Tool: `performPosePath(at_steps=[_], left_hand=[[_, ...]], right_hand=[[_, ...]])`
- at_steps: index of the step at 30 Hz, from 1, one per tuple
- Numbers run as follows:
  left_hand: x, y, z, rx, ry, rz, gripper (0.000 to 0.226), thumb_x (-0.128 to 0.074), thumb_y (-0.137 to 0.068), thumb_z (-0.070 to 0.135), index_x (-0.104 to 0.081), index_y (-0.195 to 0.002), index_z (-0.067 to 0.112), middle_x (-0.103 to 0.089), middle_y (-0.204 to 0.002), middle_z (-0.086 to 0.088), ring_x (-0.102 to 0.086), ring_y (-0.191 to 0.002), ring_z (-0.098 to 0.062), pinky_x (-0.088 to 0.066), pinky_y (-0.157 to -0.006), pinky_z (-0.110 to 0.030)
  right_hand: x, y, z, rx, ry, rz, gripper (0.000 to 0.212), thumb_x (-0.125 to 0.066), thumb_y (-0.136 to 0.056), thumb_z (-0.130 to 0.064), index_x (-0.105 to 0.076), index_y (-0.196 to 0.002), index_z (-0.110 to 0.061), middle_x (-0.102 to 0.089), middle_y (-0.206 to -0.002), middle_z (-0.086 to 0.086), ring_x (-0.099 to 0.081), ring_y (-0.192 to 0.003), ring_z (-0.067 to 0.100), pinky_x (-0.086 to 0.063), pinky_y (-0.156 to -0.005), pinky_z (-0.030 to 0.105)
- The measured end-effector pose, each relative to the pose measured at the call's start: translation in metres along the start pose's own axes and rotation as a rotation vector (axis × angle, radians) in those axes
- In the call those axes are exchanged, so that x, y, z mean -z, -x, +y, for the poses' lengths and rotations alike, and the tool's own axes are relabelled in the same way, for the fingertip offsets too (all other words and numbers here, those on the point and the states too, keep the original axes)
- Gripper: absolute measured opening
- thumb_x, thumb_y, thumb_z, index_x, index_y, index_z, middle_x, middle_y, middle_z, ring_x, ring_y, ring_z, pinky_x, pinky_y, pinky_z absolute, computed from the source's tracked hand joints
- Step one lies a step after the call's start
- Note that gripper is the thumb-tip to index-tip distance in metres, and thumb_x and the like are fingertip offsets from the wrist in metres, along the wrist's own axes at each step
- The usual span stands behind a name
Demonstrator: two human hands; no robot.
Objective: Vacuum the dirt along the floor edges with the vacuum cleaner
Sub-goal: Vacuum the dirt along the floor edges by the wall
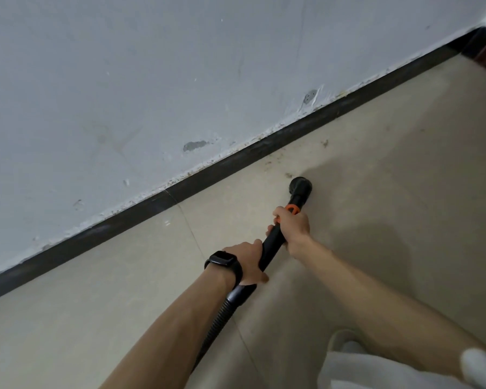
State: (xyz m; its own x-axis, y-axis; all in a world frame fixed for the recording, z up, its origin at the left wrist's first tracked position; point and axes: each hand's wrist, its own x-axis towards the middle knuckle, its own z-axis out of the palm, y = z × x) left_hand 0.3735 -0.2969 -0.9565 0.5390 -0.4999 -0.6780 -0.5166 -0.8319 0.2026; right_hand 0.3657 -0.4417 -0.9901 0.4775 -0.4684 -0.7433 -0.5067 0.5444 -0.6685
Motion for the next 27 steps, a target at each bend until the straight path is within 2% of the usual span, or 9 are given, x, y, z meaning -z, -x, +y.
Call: performPosePath(at_steps=[4,8,14,27], left_hand=[[-0.003,0.000,-0.005,0.010,-0.007,0.031,0.049,-0.068,-0.079,0.054,-0.036,-0.099,0.023,-0.051,-0.078,0.004,-0.053,-0.063,-0.016,-0.037,-0.052,-0.031],[-0.006,0.003,-0.016,0.047,0.001,0.035,0.050,-0.068,-0.079,0.053,-0.038,-0.103,0.020,-0.052,-0.079,0.003,-0.054,-0.064,-0.016,-0.039,-0.052,-0.031],[-0.009,0.001,-0.027,0.086,0.039,0.045,0.048,-0.066,-0.080,0.052,-0.034,-0.100,0.022,-0.051,-0.079,0.003,-0.053,-0.063,-0.015,-0.035,-0.049,-0.030],[-0.003,-0.007,-0.059,0.177,0.084,0.135,0.042,-0.063,-0.082,0.047,-0.033,-0.099,0.023,-0.052,-0.077,0.004,-0.054,-0.062,-0.016,-0.035,-0.050,-0.030]], right_hand=[[-0.007,-0.003,0.001,-0.005,-0.017,-0.084,0.020,-0.064,-0.085,-0.003,-0.053,-0.101,-0.007,-0.055,-0.064,0.006,-0.056,-0.045,0.021,-0.060,-0.059,0.036],[-0.021,-0.005,0.006,-0.004,0.009,-0.141,0.022,-0.063,-0.084,-0.004,-0.052,-0.103,-0.007,-0.054,-0.066,0.006,-0.058,-0.045,0.020,-0.062,-0.064,0.039],[-0.036,-0.008,0.004,-0.009,0.030,-0.208,0.014,-0.060,-0.079,0.000,-0.050,-0.086,-0.008,-0.051,-0.054,0.002,-0.054,-0.044,0.020,-0.057,-0.061,0.038],[-0.083,-0.021,-0.004,0.007,0.057,-0.260,0.014,-0.061,-0.075,-0.004,-0.051,-0.083,-0.008,-0.052,-0.055,0.003,-0.054,-0.044,0.023,-0.059,-0.060,0.039]])
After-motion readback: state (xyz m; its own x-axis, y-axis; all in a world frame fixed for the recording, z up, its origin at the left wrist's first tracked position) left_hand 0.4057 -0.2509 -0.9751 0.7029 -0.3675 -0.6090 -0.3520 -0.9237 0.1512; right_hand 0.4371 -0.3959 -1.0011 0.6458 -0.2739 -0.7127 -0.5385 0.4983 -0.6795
